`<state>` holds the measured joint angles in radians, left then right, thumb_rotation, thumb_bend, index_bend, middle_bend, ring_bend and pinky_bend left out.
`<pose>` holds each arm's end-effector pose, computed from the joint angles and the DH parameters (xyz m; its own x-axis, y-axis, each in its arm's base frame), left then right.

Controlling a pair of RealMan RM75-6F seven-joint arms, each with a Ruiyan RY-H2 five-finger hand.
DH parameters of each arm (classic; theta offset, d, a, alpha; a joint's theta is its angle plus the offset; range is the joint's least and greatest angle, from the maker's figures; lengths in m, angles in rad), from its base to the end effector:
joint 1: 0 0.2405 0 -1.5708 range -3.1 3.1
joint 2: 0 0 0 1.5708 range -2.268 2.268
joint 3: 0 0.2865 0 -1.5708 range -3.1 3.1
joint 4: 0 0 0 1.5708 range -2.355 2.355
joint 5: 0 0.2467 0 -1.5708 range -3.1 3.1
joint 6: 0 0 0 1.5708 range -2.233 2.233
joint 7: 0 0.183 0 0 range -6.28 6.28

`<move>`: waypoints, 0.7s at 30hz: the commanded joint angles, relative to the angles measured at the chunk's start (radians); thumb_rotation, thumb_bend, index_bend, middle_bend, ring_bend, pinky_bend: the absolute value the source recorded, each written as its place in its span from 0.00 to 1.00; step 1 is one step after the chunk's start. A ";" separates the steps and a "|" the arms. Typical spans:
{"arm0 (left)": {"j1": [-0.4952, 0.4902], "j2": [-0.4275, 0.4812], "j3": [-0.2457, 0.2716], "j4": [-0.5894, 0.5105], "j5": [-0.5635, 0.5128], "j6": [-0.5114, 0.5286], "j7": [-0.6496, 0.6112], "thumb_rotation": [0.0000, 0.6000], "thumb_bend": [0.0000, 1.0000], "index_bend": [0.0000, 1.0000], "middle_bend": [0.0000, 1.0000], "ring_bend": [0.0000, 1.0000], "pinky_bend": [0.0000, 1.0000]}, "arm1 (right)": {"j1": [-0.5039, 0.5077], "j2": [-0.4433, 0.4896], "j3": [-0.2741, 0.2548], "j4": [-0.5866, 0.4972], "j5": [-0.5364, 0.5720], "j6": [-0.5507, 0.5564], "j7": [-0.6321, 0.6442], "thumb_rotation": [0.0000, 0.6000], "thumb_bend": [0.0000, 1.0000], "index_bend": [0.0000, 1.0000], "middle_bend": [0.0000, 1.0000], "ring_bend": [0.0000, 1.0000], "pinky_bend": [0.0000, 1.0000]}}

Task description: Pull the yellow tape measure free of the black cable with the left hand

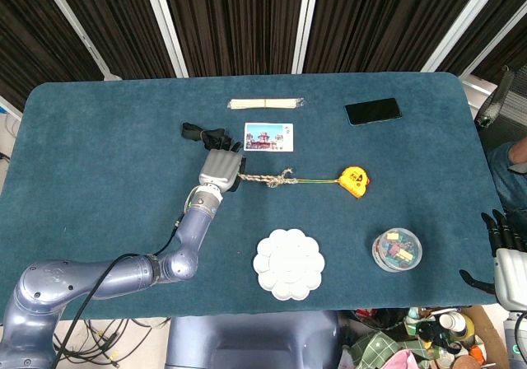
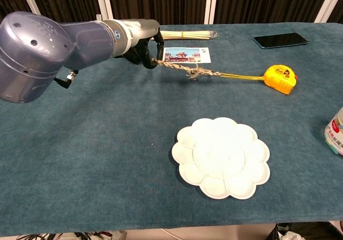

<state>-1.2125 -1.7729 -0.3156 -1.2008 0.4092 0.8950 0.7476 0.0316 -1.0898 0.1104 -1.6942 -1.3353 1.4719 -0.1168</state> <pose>-0.0324 0.4967 -0.1199 0.5129 0.2956 0.8059 0.8548 -0.2618 -0.4480 -0.3700 -0.2173 0.1586 0.4343 0.0012 0.9008 -0.8843 0.1909 0.4261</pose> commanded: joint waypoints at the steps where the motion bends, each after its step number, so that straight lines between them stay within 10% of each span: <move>1: 0.001 0.000 0.002 -0.001 0.000 0.000 0.000 1.00 0.47 0.61 0.13 0.00 0.00 | 0.000 0.000 0.000 -0.001 -0.001 0.000 0.000 1.00 0.04 0.00 0.00 0.10 0.17; 21: 0.002 0.015 0.000 -0.018 -0.001 0.005 -0.003 1.00 0.47 0.61 0.13 0.00 0.00 | 0.000 0.000 -0.001 -0.002 -0.001 -0.001 -0.001 1.00 0.04 0.00 0.00 0.10 0.17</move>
<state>-1.2109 -1.7585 -0.3159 -1.2188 0.4087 0.9001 0.7448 0.0318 -1.0898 0.1095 -1.6959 -1.3358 1.4708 -0.1180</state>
